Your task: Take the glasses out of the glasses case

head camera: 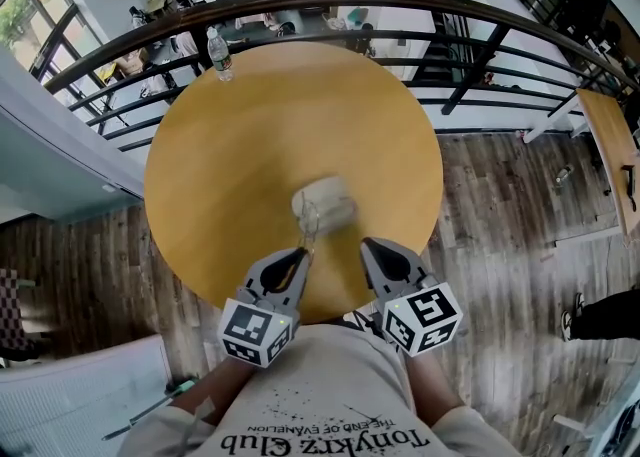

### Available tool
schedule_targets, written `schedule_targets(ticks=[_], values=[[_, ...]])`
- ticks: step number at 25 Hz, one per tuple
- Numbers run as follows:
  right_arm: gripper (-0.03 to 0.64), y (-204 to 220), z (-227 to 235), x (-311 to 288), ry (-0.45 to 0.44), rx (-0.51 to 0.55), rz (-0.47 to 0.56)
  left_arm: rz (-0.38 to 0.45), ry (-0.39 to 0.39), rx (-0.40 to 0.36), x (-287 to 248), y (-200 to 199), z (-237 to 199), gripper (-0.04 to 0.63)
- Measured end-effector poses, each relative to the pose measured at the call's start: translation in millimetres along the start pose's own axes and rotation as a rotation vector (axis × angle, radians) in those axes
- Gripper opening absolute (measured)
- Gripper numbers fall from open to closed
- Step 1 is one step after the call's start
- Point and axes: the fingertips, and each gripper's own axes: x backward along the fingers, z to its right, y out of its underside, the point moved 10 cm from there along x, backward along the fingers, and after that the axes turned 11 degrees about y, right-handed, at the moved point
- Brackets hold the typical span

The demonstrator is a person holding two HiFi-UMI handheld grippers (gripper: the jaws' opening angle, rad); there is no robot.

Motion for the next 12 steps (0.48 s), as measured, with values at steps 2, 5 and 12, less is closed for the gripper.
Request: schedule_targets(ticks=[2,5,12], values=[[0.025,0.0,0.0,-0.3,0.001,-0.002,0.002,-0.001,0.004,0.000,-0.8,-0.7,-0.6,0.035],[0.025,-0.2,-0.8,-0.4,0.003,-0.004,0.004,-0.001,0.014,-0.003,-1.6,-2.1,-0.6,0.035],[0.025,3.8,-5.0,0.6,-0.002,-0.001,0.003,-0.001,0.024,-0.006,0.6,0.5,0.8,0.035]])
